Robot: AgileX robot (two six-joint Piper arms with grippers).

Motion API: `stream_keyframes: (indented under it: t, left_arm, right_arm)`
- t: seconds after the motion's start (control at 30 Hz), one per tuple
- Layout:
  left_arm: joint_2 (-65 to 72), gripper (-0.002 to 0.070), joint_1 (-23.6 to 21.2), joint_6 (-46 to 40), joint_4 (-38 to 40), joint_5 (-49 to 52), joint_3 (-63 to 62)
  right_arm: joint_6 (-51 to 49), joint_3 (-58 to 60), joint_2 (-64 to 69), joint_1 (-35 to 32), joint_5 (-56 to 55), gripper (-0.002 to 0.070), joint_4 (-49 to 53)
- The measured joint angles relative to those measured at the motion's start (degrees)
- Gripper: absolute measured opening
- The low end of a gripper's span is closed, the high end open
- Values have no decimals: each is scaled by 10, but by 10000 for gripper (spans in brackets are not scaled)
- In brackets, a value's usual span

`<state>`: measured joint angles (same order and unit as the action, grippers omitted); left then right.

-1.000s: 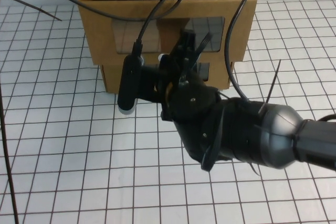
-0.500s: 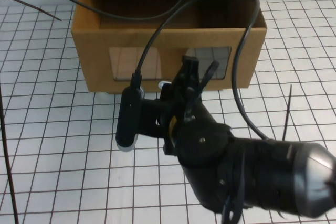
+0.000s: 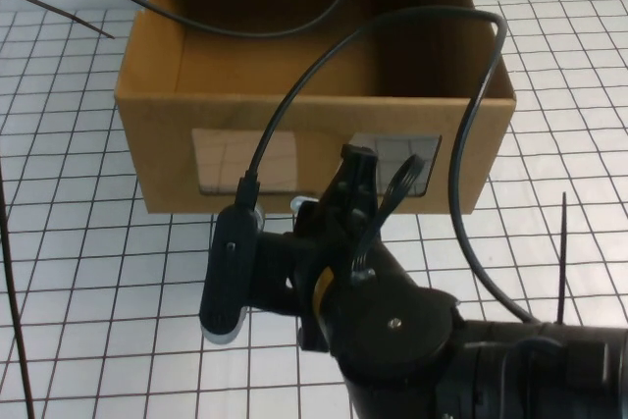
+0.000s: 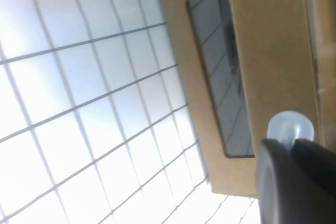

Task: Open the shoe box
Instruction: 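Pull the top drawer of the cardboard box fully open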

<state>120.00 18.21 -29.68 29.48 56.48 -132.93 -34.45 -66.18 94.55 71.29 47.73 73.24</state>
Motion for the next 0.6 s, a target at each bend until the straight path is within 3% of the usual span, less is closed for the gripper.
stream_keyframes:
  t: [0.6]
  left_arm:
    - [0, -5, 0, 0, 5, 0, 0]
  right_arm:
    - [24, 0, -8, 11, 27, 15, -63]
